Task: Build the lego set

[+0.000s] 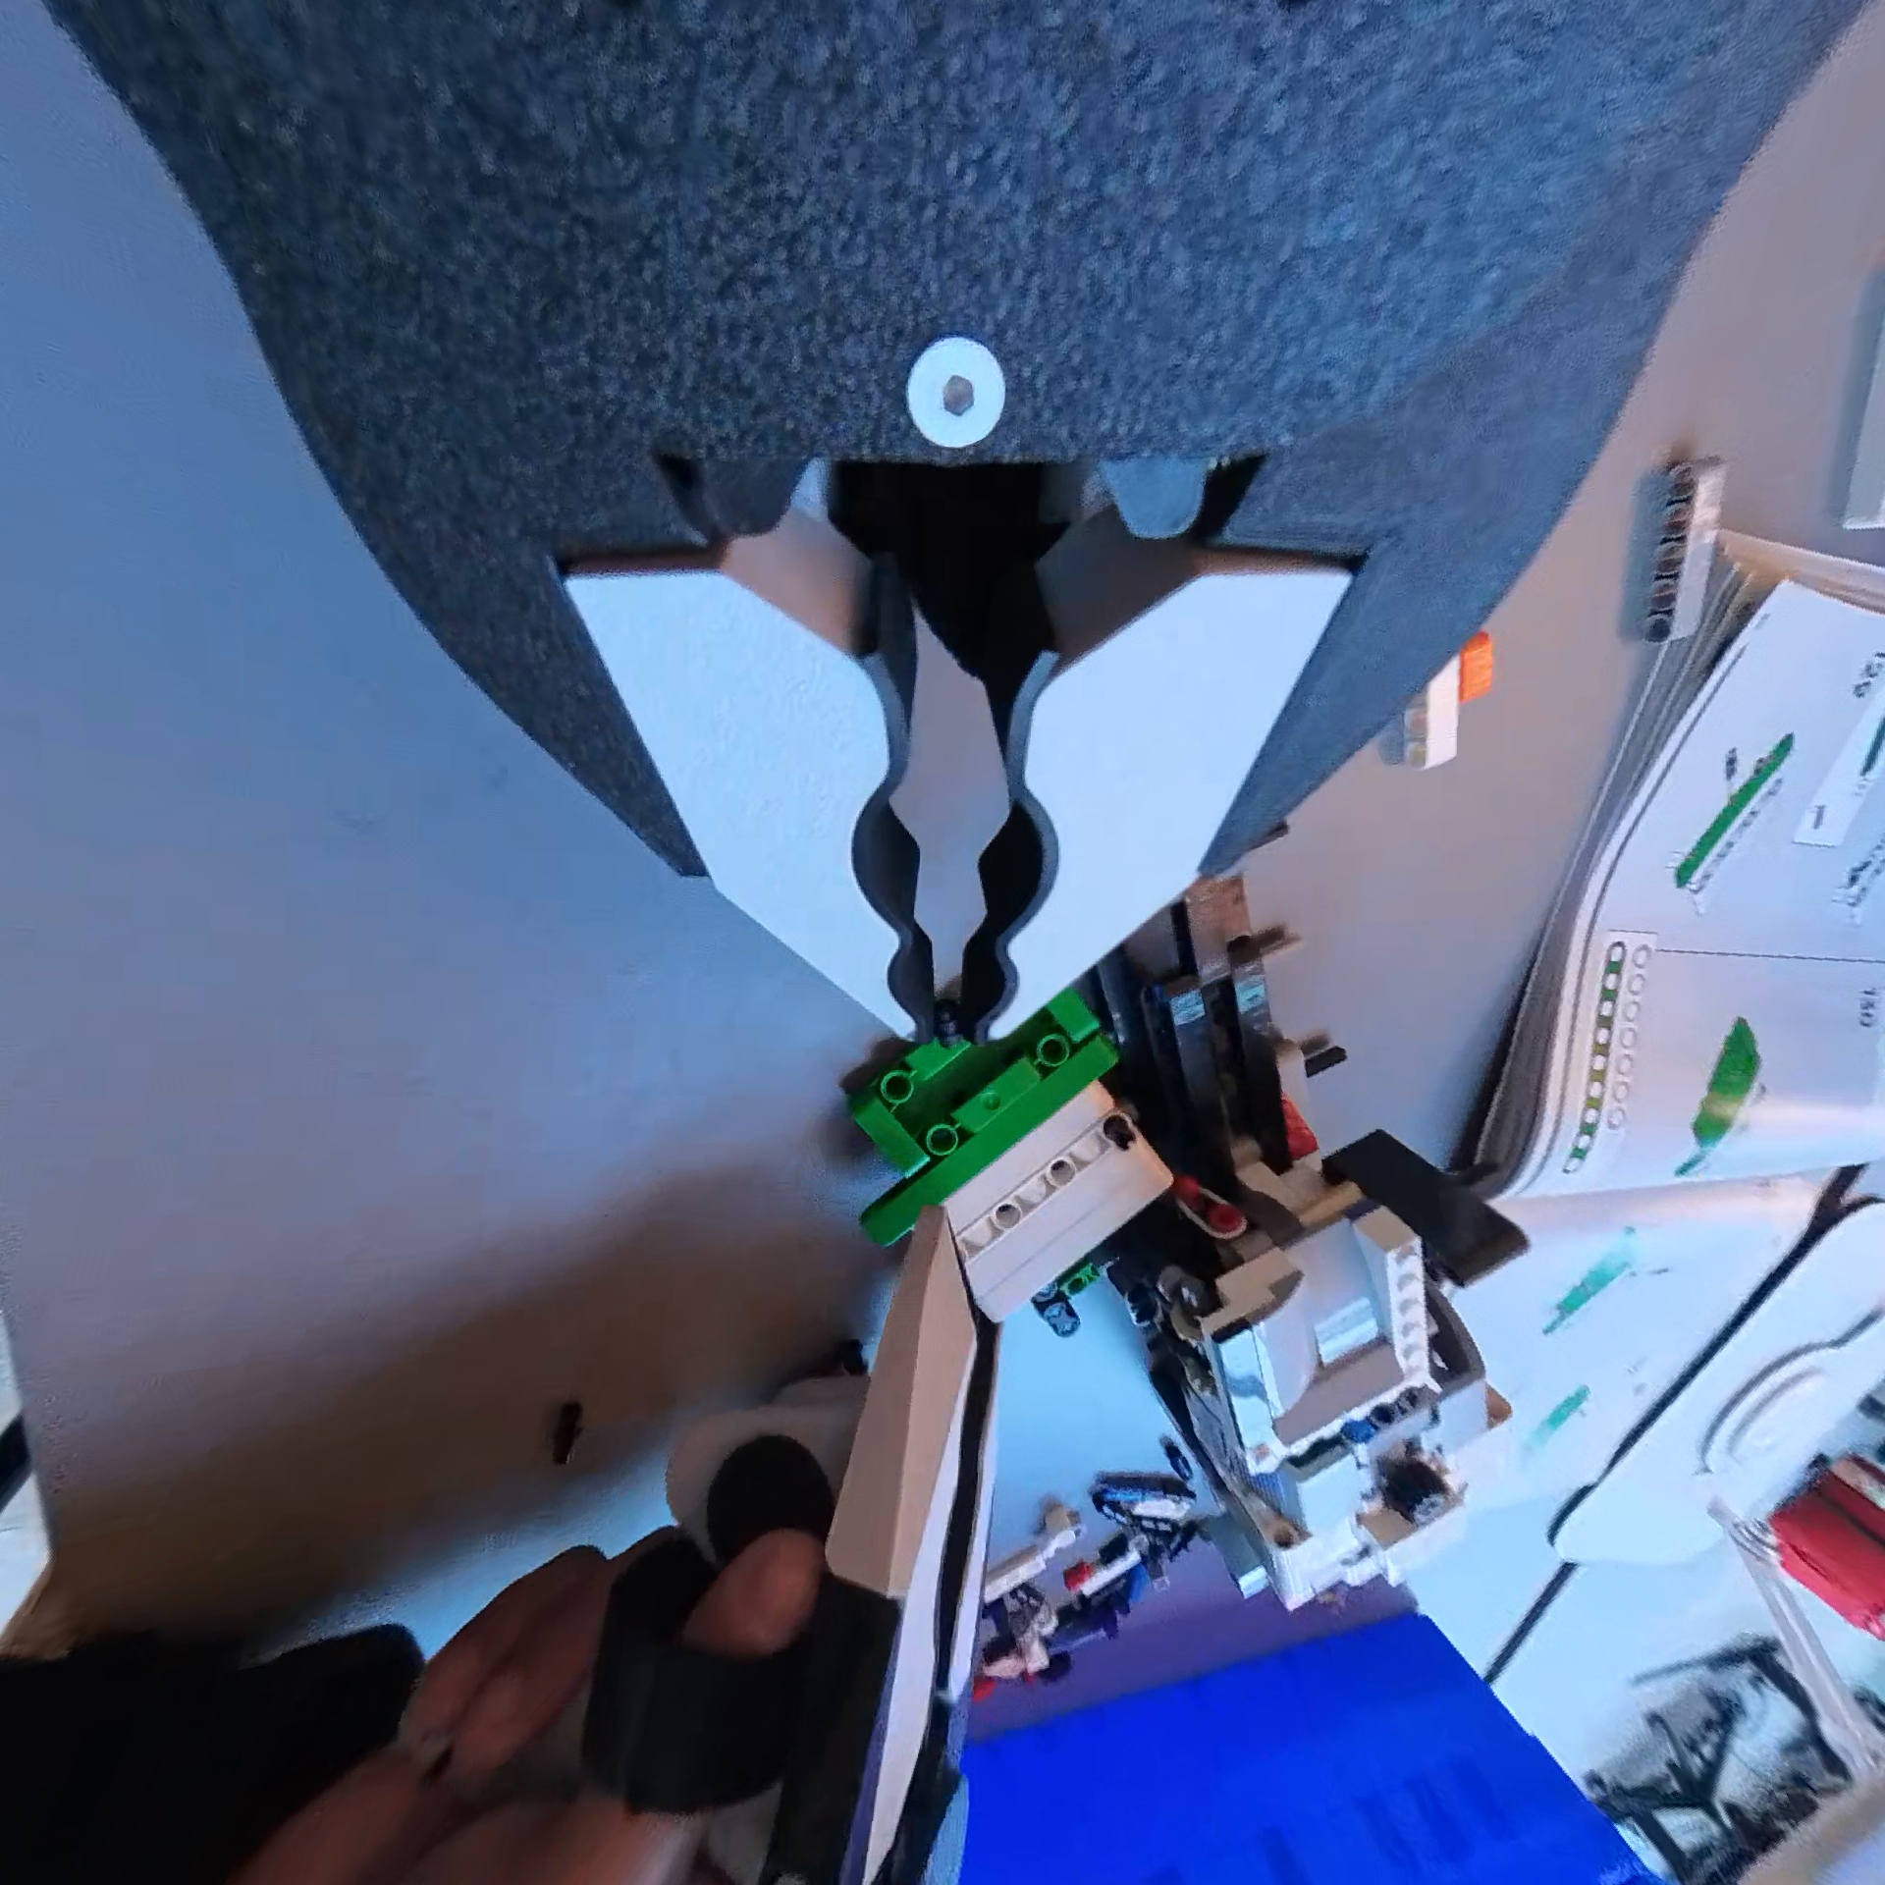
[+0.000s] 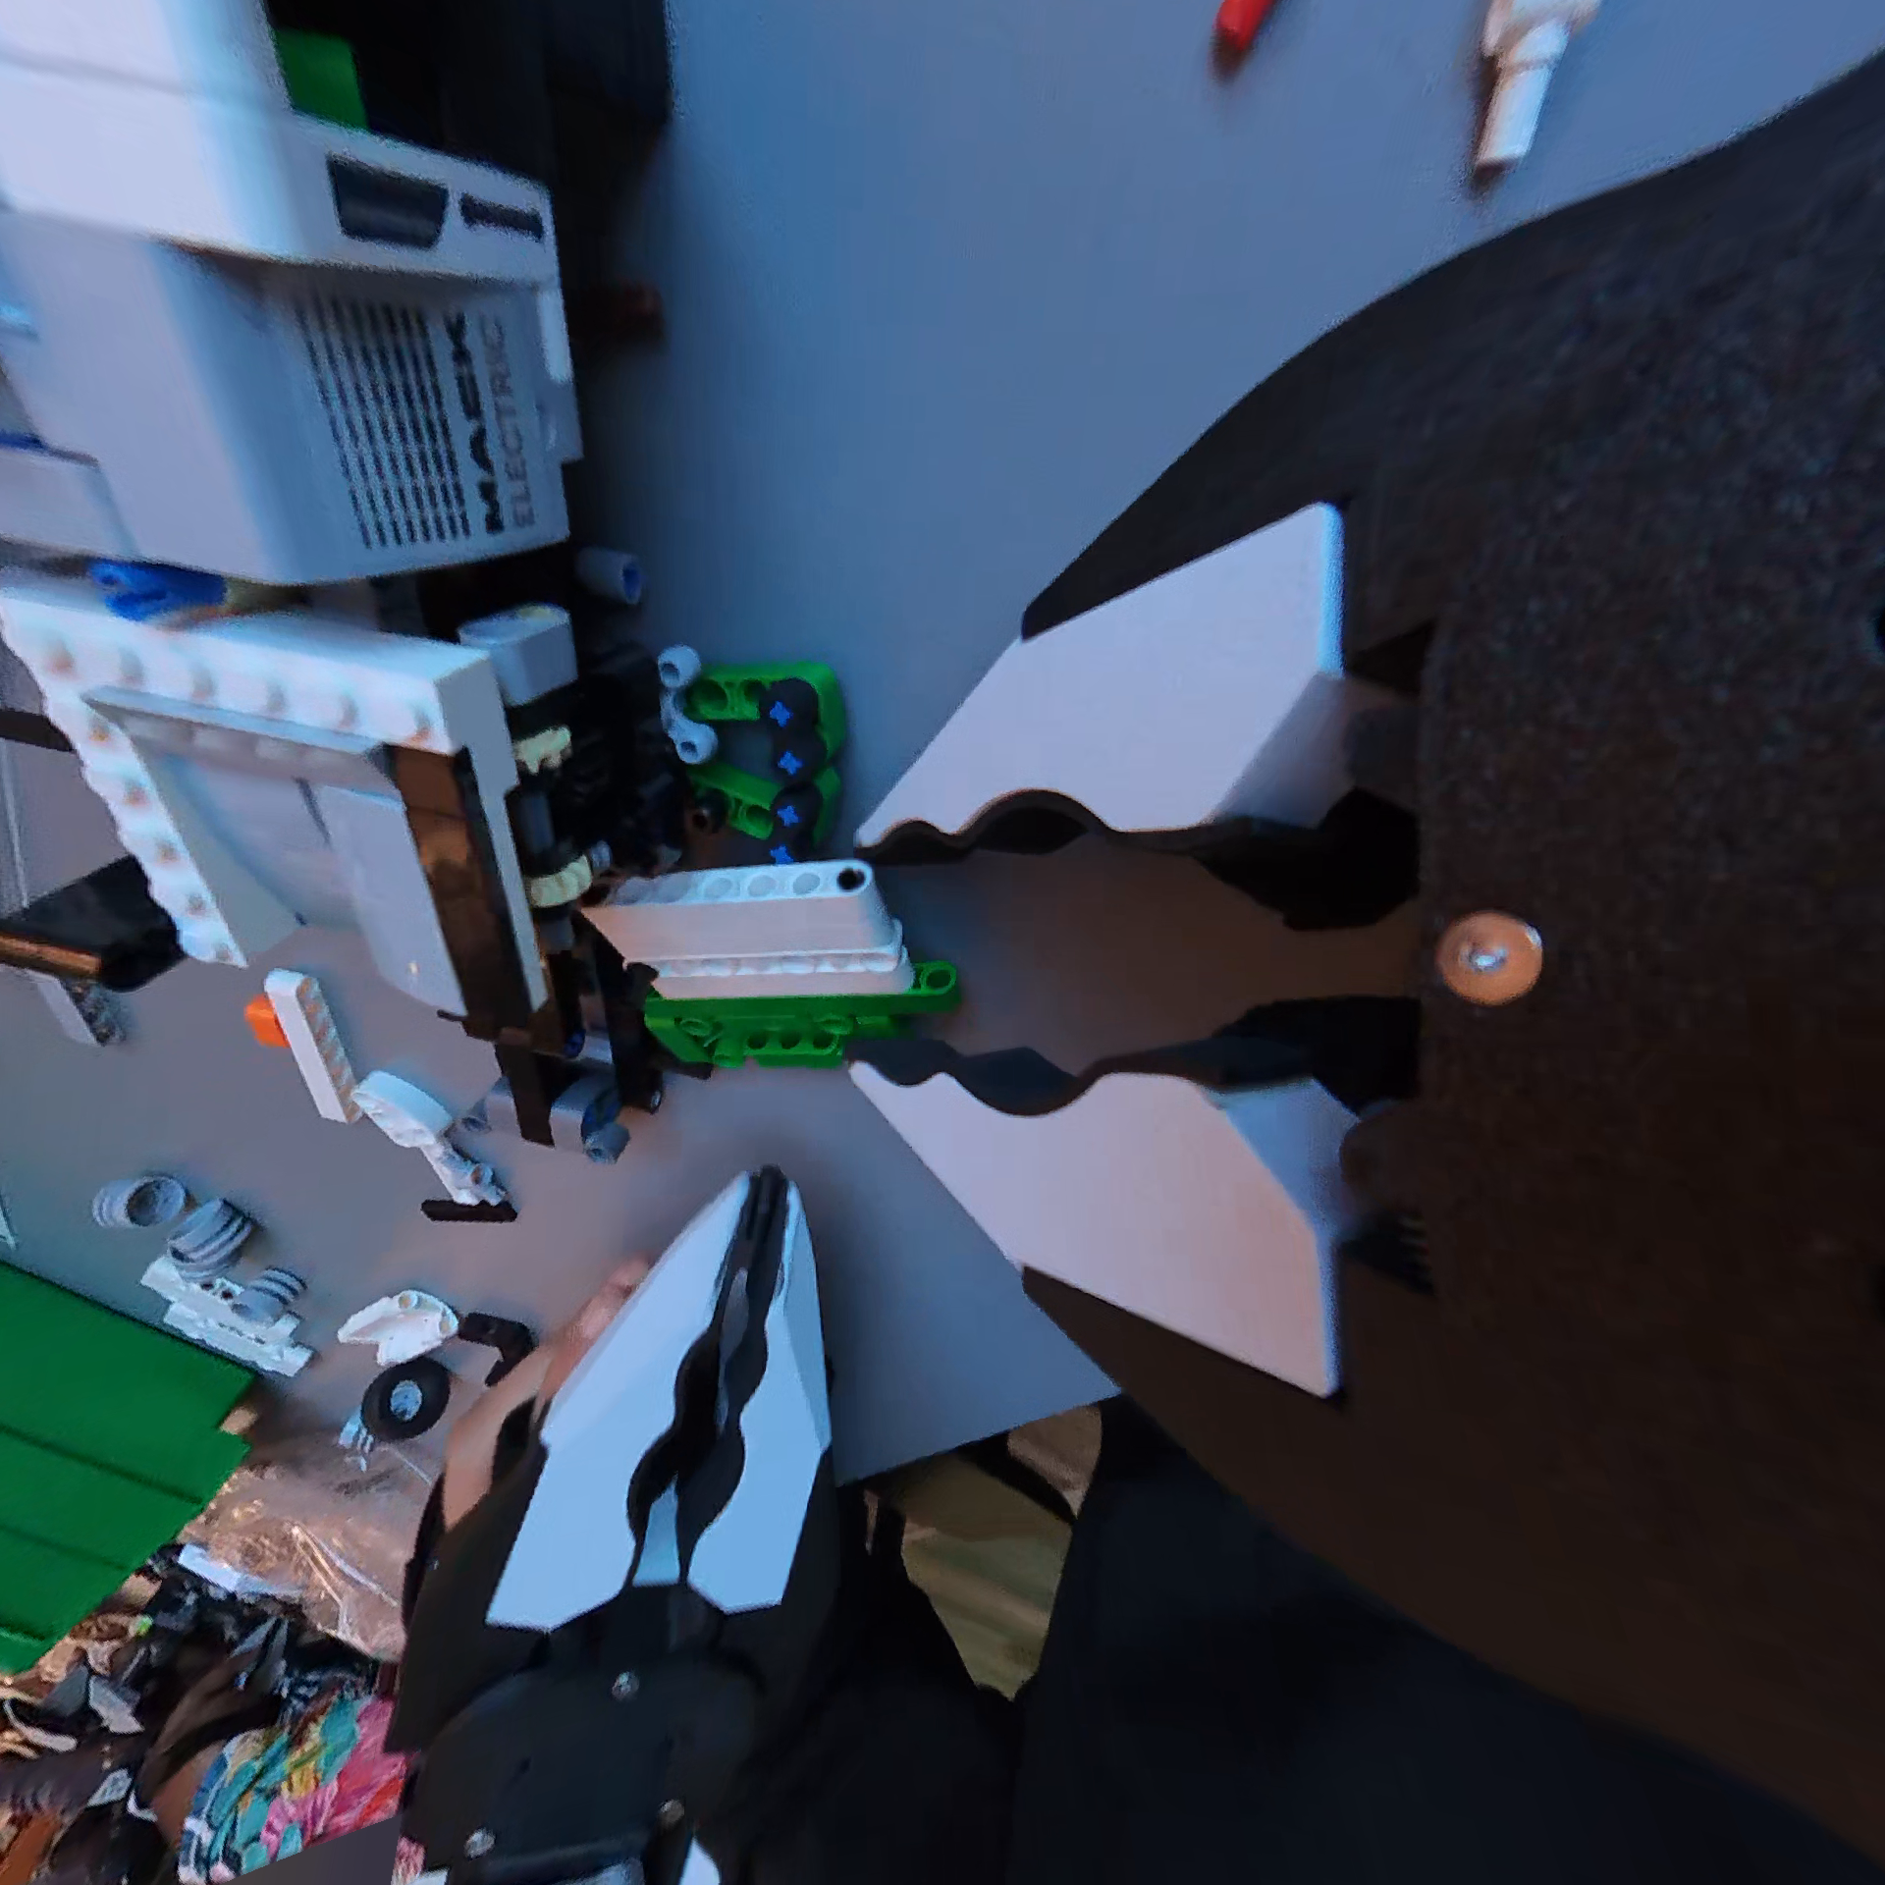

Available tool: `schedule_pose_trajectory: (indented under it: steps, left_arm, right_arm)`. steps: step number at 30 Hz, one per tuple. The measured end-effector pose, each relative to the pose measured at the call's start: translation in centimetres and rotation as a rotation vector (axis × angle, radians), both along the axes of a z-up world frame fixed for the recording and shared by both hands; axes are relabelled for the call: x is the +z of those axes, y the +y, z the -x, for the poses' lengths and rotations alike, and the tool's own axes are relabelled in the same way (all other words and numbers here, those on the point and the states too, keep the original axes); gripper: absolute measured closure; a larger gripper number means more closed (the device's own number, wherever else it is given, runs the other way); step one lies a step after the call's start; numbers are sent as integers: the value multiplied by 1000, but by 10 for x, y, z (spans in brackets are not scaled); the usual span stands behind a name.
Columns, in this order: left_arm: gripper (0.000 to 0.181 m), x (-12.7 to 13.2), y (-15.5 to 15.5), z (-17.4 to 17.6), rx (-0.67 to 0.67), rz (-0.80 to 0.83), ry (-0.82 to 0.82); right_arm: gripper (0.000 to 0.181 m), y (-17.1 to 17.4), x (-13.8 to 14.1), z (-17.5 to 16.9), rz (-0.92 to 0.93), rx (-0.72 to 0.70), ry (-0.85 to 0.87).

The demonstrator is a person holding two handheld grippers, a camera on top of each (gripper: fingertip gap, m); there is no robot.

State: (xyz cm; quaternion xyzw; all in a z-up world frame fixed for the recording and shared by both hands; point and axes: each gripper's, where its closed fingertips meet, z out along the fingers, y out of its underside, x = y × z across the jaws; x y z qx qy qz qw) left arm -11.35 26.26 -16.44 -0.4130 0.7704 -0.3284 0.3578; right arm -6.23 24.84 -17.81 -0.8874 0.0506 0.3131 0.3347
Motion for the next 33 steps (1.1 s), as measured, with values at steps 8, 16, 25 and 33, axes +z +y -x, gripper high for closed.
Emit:
schedule_pose_trajectory:
  steps: [8, 16, 25, 33]
  left_arm:
    - [178, -15, -4, -8, 12, -31, 79]
    - [177, -17, -10, -10, 0, -35, 92]
    - [178, 16, -3, -5, 33, -18, -85]
    - [178, 93, 27, 13, 187, -111, -480]
  right_arm:
    - [160, 4, 6, 20, -31, 55, 108]
    - [171, 15, 4, 39, -65, 67, 21]
    - [174, 21, 32, 24, -208, 0, 8]
    - [175, 42, 115, 32, -729, -250, 91]
